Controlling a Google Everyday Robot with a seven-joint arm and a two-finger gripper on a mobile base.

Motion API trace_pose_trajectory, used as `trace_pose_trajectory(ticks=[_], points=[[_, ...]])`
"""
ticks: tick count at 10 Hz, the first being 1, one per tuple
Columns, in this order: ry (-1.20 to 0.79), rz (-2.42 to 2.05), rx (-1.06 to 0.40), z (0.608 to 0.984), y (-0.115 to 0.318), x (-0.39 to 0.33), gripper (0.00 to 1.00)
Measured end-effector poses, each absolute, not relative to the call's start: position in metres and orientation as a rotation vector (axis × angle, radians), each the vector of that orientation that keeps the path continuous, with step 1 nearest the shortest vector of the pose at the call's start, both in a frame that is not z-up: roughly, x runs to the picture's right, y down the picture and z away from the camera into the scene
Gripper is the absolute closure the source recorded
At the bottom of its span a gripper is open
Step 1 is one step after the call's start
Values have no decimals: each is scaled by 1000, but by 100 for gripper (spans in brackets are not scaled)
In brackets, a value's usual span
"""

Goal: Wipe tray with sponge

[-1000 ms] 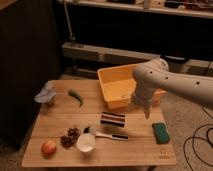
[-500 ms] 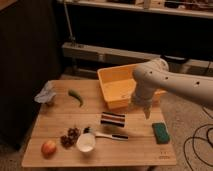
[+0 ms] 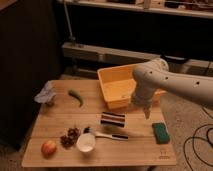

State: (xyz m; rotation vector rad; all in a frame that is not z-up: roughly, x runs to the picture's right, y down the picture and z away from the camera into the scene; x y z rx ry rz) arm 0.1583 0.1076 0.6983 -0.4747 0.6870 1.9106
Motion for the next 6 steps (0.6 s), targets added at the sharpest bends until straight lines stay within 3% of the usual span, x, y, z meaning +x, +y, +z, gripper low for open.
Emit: trace_pose_trajectory(ticks=[6], points=[[611,1774,-535,675,107,177,35]])
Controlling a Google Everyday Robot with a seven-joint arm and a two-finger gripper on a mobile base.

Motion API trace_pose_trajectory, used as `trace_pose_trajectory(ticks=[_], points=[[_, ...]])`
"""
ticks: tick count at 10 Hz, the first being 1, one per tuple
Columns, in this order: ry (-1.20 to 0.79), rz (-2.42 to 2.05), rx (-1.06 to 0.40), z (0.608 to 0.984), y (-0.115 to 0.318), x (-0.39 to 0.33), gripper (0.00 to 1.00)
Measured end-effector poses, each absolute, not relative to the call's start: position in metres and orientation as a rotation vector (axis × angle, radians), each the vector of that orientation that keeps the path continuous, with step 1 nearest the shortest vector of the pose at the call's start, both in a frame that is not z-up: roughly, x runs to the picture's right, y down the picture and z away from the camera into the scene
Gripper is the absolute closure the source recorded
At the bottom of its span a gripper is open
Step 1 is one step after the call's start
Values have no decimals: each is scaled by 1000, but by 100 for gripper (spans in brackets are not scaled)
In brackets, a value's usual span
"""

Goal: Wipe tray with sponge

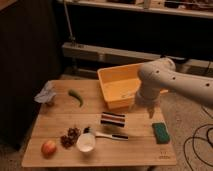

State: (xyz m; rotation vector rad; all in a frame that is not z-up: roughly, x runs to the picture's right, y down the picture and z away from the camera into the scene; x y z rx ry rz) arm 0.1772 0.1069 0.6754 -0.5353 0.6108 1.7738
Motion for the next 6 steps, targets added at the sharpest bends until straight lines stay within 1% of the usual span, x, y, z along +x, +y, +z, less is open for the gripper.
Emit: trace_pose_trajectory(ticks=[3,6], points=[[580,1713,-560,667,105,182,35],[580,1711,-560,667,106,182,35]])
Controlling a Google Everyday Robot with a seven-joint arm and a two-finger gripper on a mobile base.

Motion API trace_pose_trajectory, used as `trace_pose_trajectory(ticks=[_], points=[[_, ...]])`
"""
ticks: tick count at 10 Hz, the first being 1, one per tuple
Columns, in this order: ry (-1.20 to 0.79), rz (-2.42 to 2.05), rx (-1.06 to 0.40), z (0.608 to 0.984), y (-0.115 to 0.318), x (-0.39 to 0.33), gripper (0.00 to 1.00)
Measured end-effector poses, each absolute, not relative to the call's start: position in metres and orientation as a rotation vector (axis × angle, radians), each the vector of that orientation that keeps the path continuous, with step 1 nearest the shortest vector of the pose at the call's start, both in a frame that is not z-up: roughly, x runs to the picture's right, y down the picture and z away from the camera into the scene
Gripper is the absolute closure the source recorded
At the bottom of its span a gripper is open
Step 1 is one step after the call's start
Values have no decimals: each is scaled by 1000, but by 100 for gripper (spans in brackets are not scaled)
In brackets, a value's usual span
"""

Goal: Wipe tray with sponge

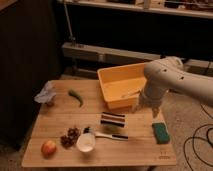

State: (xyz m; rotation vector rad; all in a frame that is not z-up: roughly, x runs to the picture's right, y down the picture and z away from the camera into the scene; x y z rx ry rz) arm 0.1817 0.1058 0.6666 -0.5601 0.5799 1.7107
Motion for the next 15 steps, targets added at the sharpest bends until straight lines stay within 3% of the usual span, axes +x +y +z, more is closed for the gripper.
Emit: trace_pose_trajectory(ticks=[7,15], points=[[527,1155,-401,658,78,218,35],[454,1190,-412,654,71,240,35]])
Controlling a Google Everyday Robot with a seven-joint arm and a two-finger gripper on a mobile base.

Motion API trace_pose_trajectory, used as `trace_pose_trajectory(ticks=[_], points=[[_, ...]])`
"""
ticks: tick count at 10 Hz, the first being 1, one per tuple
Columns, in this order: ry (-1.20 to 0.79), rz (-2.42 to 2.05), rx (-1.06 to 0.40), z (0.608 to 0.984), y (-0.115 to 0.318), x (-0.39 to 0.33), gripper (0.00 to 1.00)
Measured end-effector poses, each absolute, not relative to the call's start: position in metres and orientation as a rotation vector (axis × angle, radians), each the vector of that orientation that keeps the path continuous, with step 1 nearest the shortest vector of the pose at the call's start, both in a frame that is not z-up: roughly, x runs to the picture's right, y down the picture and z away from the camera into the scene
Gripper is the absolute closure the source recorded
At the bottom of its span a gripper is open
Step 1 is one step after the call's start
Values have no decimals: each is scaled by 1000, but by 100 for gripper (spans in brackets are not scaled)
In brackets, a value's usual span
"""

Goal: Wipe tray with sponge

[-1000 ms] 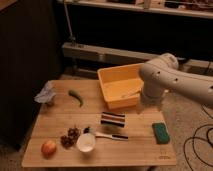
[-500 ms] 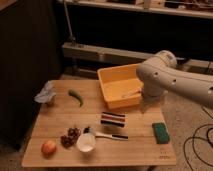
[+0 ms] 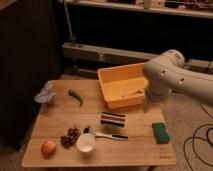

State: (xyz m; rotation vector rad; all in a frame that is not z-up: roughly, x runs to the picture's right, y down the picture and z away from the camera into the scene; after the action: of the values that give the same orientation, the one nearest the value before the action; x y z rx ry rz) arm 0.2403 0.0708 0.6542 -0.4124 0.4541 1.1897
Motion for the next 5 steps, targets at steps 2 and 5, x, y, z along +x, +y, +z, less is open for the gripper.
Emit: trace_pose_trajectory(ticks=[2,5], points=[[335,1278,-457,656,73,264,35],[279,1334,-480,668,71,267,35]])
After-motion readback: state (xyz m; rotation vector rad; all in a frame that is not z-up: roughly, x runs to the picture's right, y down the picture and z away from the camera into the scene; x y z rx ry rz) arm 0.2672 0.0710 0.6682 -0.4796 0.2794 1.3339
